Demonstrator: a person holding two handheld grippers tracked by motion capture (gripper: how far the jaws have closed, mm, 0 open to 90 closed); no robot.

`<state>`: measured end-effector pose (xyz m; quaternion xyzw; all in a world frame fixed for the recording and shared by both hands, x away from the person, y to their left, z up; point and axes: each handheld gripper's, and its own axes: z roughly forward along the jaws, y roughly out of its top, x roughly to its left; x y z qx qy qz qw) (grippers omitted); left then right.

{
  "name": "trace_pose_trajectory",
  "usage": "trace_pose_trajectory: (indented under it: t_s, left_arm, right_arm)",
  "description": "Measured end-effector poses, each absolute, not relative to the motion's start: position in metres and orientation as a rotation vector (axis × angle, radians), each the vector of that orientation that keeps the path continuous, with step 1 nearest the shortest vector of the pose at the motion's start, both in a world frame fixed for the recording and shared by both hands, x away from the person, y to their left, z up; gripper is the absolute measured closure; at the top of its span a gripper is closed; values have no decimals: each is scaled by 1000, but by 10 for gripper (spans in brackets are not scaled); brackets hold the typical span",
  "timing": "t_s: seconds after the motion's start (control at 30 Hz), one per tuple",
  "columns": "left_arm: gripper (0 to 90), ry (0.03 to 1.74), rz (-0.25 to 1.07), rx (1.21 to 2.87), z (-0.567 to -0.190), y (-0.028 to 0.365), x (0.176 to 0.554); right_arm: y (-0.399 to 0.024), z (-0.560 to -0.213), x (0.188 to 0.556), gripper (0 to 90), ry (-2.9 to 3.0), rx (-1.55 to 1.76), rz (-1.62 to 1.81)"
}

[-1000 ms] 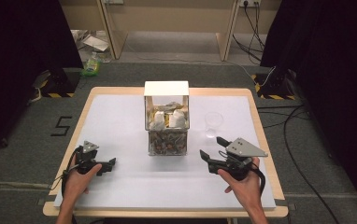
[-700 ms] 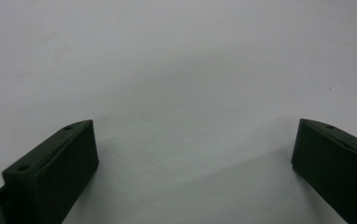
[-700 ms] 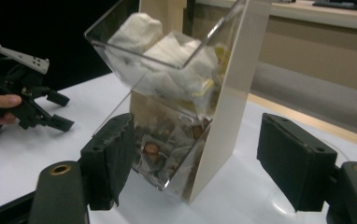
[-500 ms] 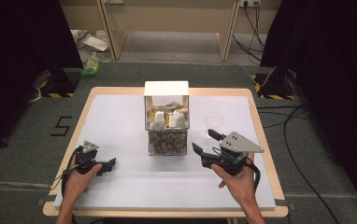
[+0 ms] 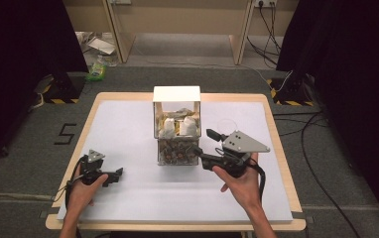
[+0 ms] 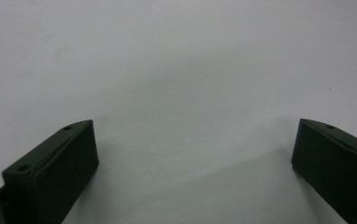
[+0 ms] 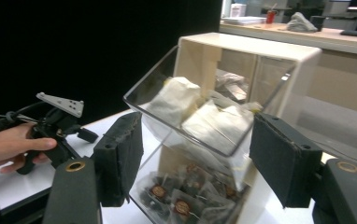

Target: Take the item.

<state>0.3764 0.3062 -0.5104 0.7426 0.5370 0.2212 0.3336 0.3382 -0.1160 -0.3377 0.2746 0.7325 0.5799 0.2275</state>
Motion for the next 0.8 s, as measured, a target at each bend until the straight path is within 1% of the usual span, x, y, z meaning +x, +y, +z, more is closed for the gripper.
trace_pose_trajectory:
  t_s: [0.8]
  left_arm:
    - [0,1403,578,1940,-510,306,376]
  right_arm:
    - [-79,-329,359,392,2036,706,1601]
